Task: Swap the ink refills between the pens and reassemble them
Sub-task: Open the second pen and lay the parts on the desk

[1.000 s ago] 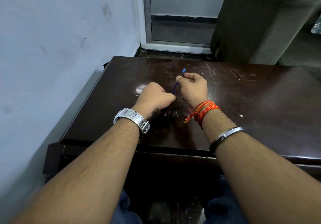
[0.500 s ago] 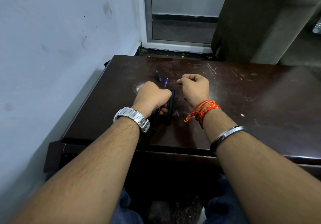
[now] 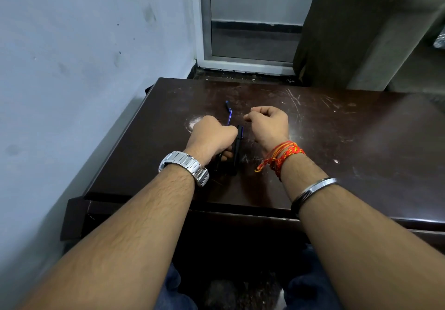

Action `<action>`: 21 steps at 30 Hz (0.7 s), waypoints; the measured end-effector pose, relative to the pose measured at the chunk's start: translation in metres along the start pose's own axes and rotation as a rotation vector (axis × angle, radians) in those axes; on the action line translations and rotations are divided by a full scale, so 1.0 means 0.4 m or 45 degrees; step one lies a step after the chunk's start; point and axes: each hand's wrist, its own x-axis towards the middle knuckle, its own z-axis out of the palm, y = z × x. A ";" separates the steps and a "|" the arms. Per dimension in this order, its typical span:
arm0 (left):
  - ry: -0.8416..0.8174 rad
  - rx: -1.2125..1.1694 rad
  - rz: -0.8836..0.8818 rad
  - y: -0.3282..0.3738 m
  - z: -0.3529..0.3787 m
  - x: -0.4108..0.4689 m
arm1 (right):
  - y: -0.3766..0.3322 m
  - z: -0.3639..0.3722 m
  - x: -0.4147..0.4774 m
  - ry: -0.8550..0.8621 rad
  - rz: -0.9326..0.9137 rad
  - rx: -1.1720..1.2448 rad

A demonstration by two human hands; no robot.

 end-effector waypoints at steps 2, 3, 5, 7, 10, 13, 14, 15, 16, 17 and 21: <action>0.017 -0.011 0.014 0.001 0.001 0.000 | 0.002 -0.001 0.001 0.003 0.002 -0.012; 0.020 -0.009 0.026 0.002 0.001 -0.001 | 0.003 -0.002 0.000 0.000 0.003 -0.024; 0.017 0.012 0.052 0.002 0.001 -0.001 | 0.004 -0.002 0.000 -0.018 0.008 -0.040; 0.019 0.057 0.086 0.002 0.001 -0.002 | 0.006 -0.001 -0.001 -0.089 0.029 -0.052; 0.054 0.145 0.168 0.005 0.001 -0.007 | 0.008 -0.002 -0.006 -0.287 0.074 -0.098; 0.069 0.210 0.207 0.004 0.002 -0.012 | 0.013 0.004 -0.009 -0.343 0.059 -0.113; 0.062 0.219 0.208 0.003 0.002 -0.012 | 0.014 0.008 -0.009 -0.333 0.048 -0.090; 0.049 0.224 0.206 0.002 0.002 -0.012 | 0.013 0.011 -0.009 -0.331 0.044 -0.065; 0.038 0.231 0.204 0.001 0.001 -0.011 | 0.012 0.013 -0.009 -0.339 0.042 -0.054; 0.035 0.241 0.203 0.001 0.001 -0.010 | 0.011 0.014 -0.010 -0.352 0.040 -0.058; -0.020 0.229 0.162 0.001 0.001 -0.007 | 0.010 0.007 -0.004 -0.297 0.019 -0.016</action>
